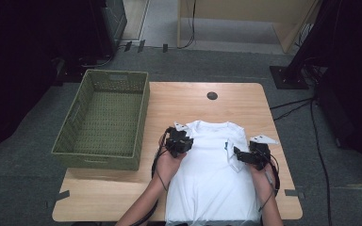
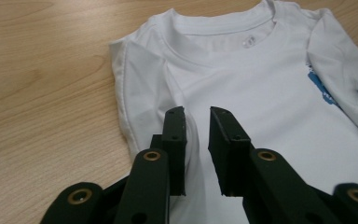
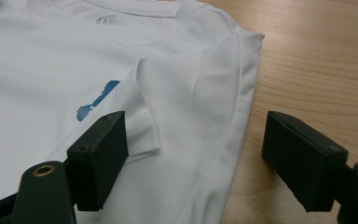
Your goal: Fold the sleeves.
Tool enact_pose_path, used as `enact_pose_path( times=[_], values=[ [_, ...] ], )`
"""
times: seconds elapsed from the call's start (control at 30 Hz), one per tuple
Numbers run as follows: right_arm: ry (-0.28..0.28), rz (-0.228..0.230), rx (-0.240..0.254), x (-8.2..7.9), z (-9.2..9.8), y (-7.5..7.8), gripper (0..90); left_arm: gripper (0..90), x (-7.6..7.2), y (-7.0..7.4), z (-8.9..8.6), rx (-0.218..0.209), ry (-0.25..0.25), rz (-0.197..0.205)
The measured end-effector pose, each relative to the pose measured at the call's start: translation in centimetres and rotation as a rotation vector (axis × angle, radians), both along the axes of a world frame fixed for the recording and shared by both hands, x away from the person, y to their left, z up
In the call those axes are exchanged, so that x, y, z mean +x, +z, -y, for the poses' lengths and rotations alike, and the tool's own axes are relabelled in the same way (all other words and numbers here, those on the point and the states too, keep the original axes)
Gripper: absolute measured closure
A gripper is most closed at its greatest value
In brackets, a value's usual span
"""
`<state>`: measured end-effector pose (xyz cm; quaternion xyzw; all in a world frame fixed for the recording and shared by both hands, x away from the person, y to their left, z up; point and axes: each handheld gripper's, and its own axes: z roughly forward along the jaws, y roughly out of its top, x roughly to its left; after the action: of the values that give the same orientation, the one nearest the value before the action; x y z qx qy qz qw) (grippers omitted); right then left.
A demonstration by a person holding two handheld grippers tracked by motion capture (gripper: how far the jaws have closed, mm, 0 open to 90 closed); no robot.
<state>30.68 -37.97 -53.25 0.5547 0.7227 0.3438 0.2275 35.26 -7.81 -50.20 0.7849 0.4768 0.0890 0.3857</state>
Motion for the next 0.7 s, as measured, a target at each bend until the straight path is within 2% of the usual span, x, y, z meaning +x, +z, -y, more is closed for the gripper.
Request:
enact_pose_path(
  times=[0.1, 0.33, 0.4, 0.53, 0.7],
  values=[
    [0.000, 0.000, 0.000, 0.0, 0.0, 0.0, 22.6, 73.3, 0.0, 0.1, 0.1, -0.001, -0.007, 0.003],
    [0.000, 0.000, 0.000, 0.0, 0.0, 0.0, 22.6, 59.5, 0.0, 0.7, -0.3, -0.021, -0.021, 0.006],
    [0.000, 0.000, 0.000, 0.0, 0.0, 0.0, 22.6, 55.9, -0.1, 1.1, -0.4, -0.013, -0.024, 0.028],
    [0.000, 0.000, 0.000, 0.0, 0.0, 0.0, 22.6, 55.0, 0.1, 1.0, -1.1, 0.003, -0.014, 0.010],
    [0.000, 0.000, 0.000, 0.0, 0.0, 0.0, 22.6, 55.0, -0.4, 0.5, -1.6, 0.022, -0.004, 0.013]
  ],
)
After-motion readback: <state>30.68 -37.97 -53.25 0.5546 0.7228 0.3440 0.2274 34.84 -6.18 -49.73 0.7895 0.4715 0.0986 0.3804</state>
